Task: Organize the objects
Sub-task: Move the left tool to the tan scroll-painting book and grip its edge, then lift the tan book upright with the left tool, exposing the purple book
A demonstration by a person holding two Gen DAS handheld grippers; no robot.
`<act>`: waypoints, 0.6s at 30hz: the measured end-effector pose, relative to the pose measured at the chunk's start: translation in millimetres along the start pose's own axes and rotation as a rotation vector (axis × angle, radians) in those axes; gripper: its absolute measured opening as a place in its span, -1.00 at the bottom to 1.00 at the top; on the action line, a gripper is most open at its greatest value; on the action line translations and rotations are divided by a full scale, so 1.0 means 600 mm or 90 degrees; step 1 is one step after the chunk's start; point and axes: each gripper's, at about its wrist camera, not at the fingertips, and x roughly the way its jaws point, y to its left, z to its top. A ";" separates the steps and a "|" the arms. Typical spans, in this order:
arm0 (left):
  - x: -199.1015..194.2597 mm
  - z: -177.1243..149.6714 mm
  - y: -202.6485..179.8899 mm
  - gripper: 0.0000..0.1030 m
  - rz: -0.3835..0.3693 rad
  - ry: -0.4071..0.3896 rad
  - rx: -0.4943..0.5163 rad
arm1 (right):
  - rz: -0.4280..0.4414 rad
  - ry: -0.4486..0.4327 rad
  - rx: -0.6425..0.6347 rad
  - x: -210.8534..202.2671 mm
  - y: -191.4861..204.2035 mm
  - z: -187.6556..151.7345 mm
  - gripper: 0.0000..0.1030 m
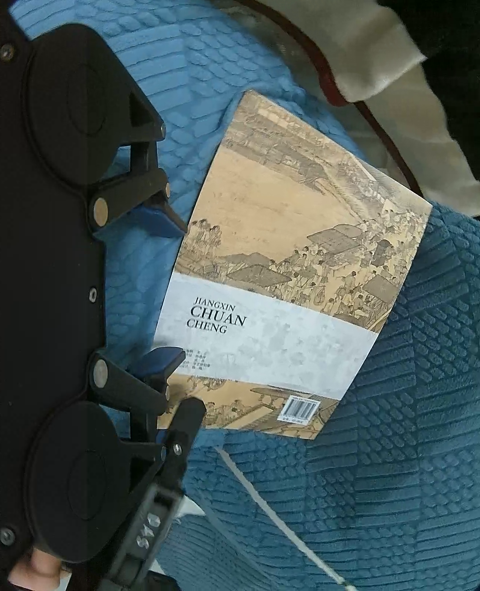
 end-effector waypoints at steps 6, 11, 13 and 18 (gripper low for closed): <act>-0.011 -0.001 0.039 0.24 -0.100 0.037 -0.117 | 0.078 -0.009 0.050 -0.029 0.004 0.014 0.30; -0.015 -0.013 0.084 0.39 -0.220 0.055 -0.268 | 0.145 -0.024 0.110 -0.050 0.018 0.017 0.30; -0.012 -0.021 0.096 0.40 -0.264 0.057 -0.336 | 0.161 -0.023 0.115 -0.054 0.028 0.014 0.30; 0.016 -0.054 0.105 0.33 -0.383 0.073 -0.523 | 0.220 -0.026 0.181 -0.064 0.035 -0.001 0.29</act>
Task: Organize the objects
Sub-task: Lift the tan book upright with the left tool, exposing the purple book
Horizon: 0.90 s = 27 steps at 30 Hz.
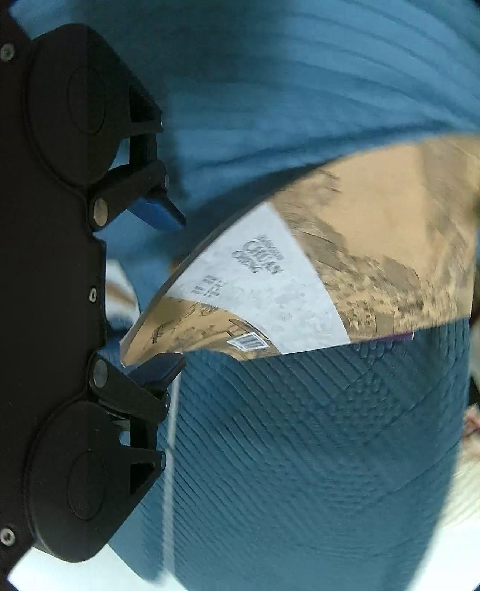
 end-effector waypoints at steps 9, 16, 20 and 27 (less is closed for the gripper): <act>0.026 0.007 0.020 -0.88 -0.036 -0.011 -0.079 | 0.018 0.031 -0.022 -0.007 0.019 -0.030 0.07; 0.005 0.016 0.015 -0.93 -0.035 -0.064 -0.052 | -0.052 -0.010 -0.014 -0.019 0.004 -0.021 0.10; 0.013 0.016 0.002 -0.89 0.047 -0.053 0.014 | -0.144 -0.030 -0.048 -0.020 -0.026 -0.009 0.10; 0.016 0.009 0.008 -0.89 0.114 -0.044 0.058 | -0.223 -0.010 -0.081 0.023 -0.071 -0.004 0.11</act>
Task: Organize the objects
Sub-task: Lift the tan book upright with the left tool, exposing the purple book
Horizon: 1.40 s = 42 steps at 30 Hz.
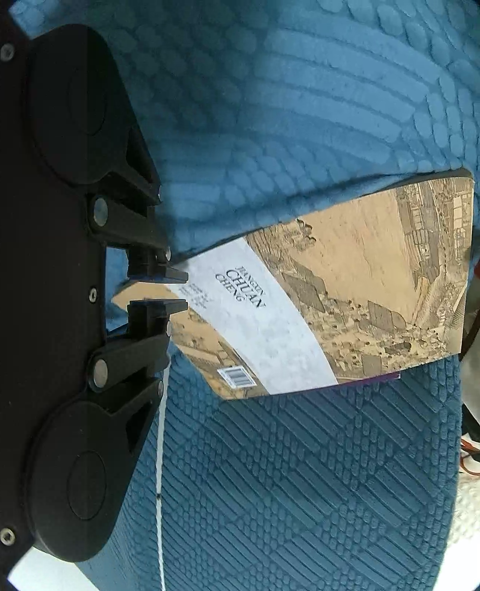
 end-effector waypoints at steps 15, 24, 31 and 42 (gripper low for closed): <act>0.025 -0.004 0.008 -0.87 0.046 0.016 0.030 | -0.012 0.085 -0.061 0.011 0.020 0.002 0.18; 0.016 -0.017 0.016 -0.20 0.001 0.028 -0.013 | 0.121 0.074 0.098 0.001 -0.011 0.009 0.24; -0.004 -0.036 0.020 0.17 -0.044 0.061 -0.059 | 0.166 0.081 0.104 -0.016 0.017 0.005 0.24; -0.027 -0.018 0.051 -0.54 -0.103 -0.022 -0.137 | 0.208 0.100 0.134 -0.005 0.047 -0.013 0.24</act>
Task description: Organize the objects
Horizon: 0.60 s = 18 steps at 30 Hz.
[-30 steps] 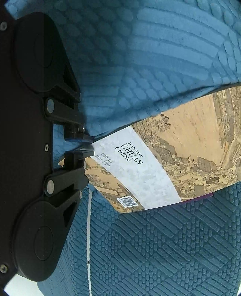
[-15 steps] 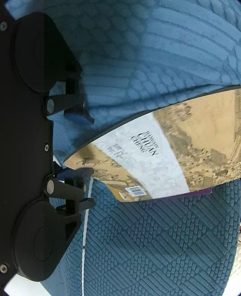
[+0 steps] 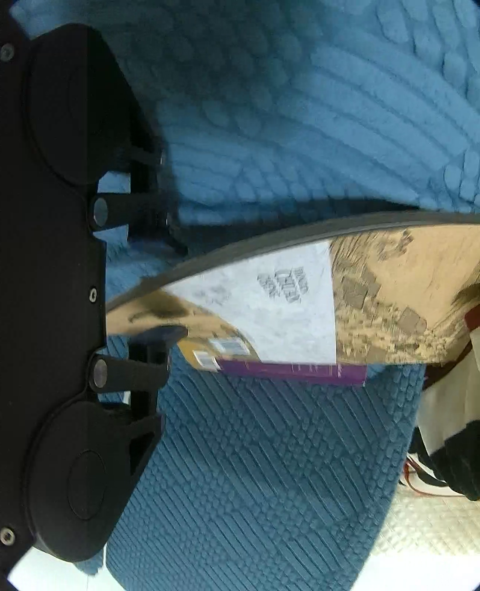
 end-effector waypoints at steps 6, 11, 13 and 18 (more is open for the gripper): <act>-0.008 -0.009 -0.025 -0.80 0.019 -0.016 0.036 | -0.014 0.002 0.005 0.000 -0.011 -0.001 0.22; -0.023 -0.011 -0.044 -0.81 0.017 -0.018 0.056 | -0.041 -0.012 -0.007 0.003 -0.012 0.010 0.22; -0.028 -0.005 -0.050 -0.80 0.004 -0.014 0.070 | -0.051 -0.022 -0.008 0.011 -0.009 0.020 0.22; -0.051 0.001 -0.050 -0.80 -0.022 -0.001 0.048 | -0.080 -0.050 0.007 0.041 -0.003 0.043 0.21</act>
